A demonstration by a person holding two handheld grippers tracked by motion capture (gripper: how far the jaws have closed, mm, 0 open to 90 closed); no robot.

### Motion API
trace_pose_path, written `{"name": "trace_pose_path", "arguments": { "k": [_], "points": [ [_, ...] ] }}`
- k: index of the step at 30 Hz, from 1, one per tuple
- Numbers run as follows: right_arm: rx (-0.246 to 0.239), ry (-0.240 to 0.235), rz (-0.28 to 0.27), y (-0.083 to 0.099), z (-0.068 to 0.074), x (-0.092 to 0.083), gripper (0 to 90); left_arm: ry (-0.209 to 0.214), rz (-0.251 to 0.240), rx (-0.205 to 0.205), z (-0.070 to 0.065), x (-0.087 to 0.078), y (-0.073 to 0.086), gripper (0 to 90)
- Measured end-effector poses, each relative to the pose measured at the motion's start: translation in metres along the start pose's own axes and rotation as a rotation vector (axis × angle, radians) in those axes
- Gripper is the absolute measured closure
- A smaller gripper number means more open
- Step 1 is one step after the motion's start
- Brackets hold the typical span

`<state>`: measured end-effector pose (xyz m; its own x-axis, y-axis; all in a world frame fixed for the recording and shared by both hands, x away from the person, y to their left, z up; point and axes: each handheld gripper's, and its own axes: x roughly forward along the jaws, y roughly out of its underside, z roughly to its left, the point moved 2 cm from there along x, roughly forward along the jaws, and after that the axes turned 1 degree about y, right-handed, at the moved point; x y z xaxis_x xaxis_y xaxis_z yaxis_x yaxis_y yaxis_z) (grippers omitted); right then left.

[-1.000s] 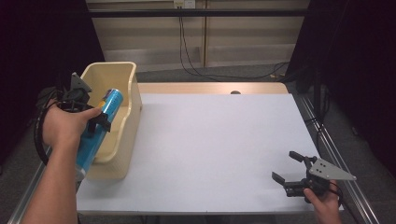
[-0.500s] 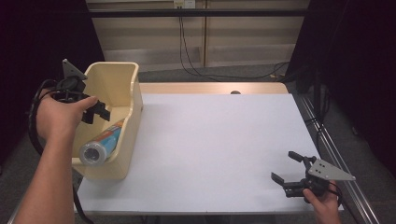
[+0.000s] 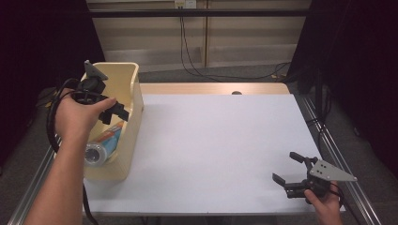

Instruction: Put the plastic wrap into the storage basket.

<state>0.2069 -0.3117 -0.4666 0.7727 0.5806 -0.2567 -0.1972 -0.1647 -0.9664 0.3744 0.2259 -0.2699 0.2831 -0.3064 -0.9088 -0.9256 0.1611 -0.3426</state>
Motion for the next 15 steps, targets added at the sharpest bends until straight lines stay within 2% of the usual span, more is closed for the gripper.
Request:
{"name": "trace_pose_path", "arguments": {
  "k": [15],
  "points": [
    [-0.001,-0.001,0.001,0.000,0.001,0.000,0.9,0.070,-0.004,0.139,-0.046,0.013,-0.006,24.5]
  ]
}}
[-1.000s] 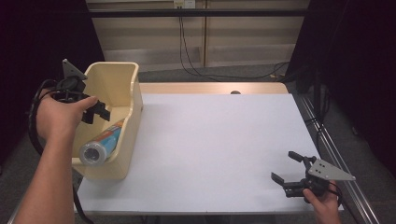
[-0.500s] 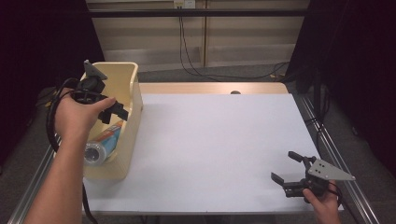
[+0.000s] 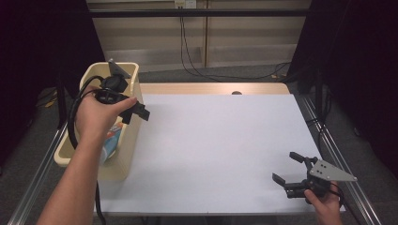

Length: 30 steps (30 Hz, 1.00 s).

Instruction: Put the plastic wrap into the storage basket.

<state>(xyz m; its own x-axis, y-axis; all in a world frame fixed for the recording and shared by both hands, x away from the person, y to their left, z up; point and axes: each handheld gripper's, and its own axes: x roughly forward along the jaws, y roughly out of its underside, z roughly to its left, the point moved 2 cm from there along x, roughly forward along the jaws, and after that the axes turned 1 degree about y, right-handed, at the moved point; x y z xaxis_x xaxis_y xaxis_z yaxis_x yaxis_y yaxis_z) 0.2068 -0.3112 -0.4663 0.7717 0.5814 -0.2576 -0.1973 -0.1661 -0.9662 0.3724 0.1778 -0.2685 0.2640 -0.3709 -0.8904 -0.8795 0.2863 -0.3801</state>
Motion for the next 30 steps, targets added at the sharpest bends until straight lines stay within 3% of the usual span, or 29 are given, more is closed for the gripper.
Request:
{"name": "trace_pose_path", "arguments": {
  "k": [16,30],
  "points": [
    [0.000,0.000,-0.002,0.000,0.000,0.000,0.9,0.080,0.027,0.131,-0.036,0.028,-0.002,21.4],
    [-0.004,-0.007,0.002,0.000,0.001,0.001,0.9,0.093,0.057,0.220,-0.056,0.055,0.007,21.5]
  ]
}}
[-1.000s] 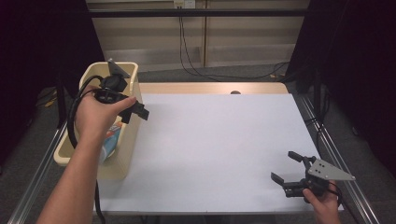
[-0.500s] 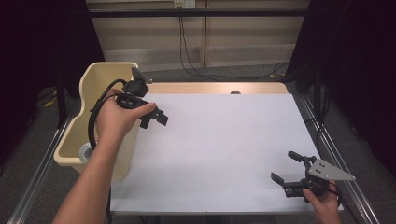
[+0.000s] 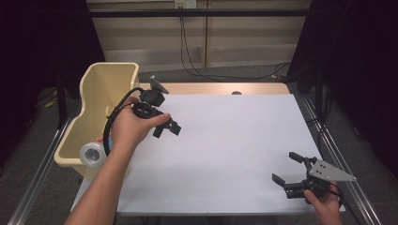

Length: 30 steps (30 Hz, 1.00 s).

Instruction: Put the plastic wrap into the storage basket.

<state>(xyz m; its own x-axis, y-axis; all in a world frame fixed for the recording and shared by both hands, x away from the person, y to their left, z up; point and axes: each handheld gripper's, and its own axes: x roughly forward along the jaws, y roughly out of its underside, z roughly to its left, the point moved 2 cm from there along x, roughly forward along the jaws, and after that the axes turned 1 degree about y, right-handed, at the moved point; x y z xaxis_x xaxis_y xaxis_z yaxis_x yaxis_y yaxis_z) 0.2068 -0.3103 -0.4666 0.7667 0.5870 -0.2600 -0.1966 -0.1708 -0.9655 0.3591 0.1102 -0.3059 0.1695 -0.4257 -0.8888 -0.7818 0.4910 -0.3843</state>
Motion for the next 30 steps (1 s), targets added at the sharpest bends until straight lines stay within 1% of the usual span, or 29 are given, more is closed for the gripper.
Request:
{"name": "trace_pose_path", "arguments": {
  "k": [3,6,8,13,15,19,24,29,30],
  "points": [
    [-0.002,0.003,-0.002,0.000,-0.001,0.000,0.9,0.014,0.005,0.017,-0.003,0.007,0.001,21.5],
    [0.001,0.002,0.000,0.000,0.000,0.000,0.9,0.017,0.008,0.025,-0.006,0.014,0.003,21.5],
    [-0.001,0.000,-0.001,0.000,0.000,0.000,0.9,0.031,0.009,0.036,-0.008,0.020,0.004,21.5],
    [-0.002,0.000,-0.001,0.000,0.000,0.000,0.9,0.028,0.020,0.053,-0.012,0.033,0.008,21.6],
    [-0.002,-0.001,-0.004,0.000,0.000,0.000,0.9,0.033,0.026,0.063,-0.013,0.038,0.010,21.5],
    [-0.002,0.000,-0.002,0.000,0.000,0.000,0.9,0.049,0.028,0.063,-0.015,0.047,0.014,21.4],
    [-0.003,-0.002,-0.006,0.000,0.000,0.000,0.9,0.066,0.037,0.076,-0.016,0.059,0.020,21.5],
    [-0.002,-0.003,-0.005,0.000,0.000,0.000,0.9,0.062,0.043,0.084,-0.017,0.069,0.025,21.5],
    [-0.003,-0.003,-0.005,-0.001,0.000,0.000,0.9,0.063,0.034,0.084,-0.018,0.071,0.026,21.5]
  ]
}}
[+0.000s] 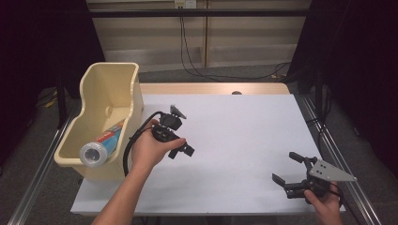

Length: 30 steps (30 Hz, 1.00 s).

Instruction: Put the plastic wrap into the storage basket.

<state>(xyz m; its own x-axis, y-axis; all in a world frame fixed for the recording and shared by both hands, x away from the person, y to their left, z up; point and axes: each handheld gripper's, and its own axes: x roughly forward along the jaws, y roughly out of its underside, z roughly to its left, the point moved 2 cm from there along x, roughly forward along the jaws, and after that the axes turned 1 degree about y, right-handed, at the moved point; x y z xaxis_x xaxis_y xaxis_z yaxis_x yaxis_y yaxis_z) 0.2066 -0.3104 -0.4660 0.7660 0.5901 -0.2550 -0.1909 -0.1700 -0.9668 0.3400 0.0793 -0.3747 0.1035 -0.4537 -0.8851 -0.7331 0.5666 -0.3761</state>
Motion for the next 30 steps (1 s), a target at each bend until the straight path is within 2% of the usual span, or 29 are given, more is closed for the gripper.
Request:
{"name": "trace_pose_path", "arguments": {
  "k": [3,5,10,13,15,16,22,27,30],
  "points": [
    [-0.001,0.001,0.000,0.000,0.000,0.000,0.9,-0.006,-0.029,0.029,-0.002,0.006,0.003,21.9],
    [-0.002,0.002,-0.001,0.000,0.000,-0.001,0.9,0.009,-0.059,0.040,-0.002,0.011,0.007,21.9],
    [-0.003,0.004,0.000,0.000,-0.001,-0.001,0.9,0.047,-0.101,0.025,0.000,0.031,0.020,21.9],
    [-0.004,0.003,-0.001,0.000,-0.001,-0.001,0.9,0.047,-0.121,0.023,0.002,0.040,0.028,21.8],
    [-0.004,0.003,0.000,0.000,-0.001,-0.001,0.9,0.052,-0.153,0.017,0.002,0.044,0.033,21.7],
    [-0.002,0.003,0.001,0.000,-0.001,-0.001,0.9,0.047,-0.169,0.028,0.003,0.046,0.035,21.7],
    [-0.005,0.002,0.001,0.000,0.000,-0.001,0.9,0.016,-0.319,0.071,0.003,0.052,0.048,21.1],
    [-0.005,0.001,0.000,0.000,0.000,0.000,0.9,-0.024,-0.478,0.132,0.002,0.058,0.059,19.7],
    [-0.005,-0.001,0.001,0.000,0.000,0.000,0.9,-0.075,-0.574,0.174,0.001,0.059,0.064,19.7]
  ]
}}
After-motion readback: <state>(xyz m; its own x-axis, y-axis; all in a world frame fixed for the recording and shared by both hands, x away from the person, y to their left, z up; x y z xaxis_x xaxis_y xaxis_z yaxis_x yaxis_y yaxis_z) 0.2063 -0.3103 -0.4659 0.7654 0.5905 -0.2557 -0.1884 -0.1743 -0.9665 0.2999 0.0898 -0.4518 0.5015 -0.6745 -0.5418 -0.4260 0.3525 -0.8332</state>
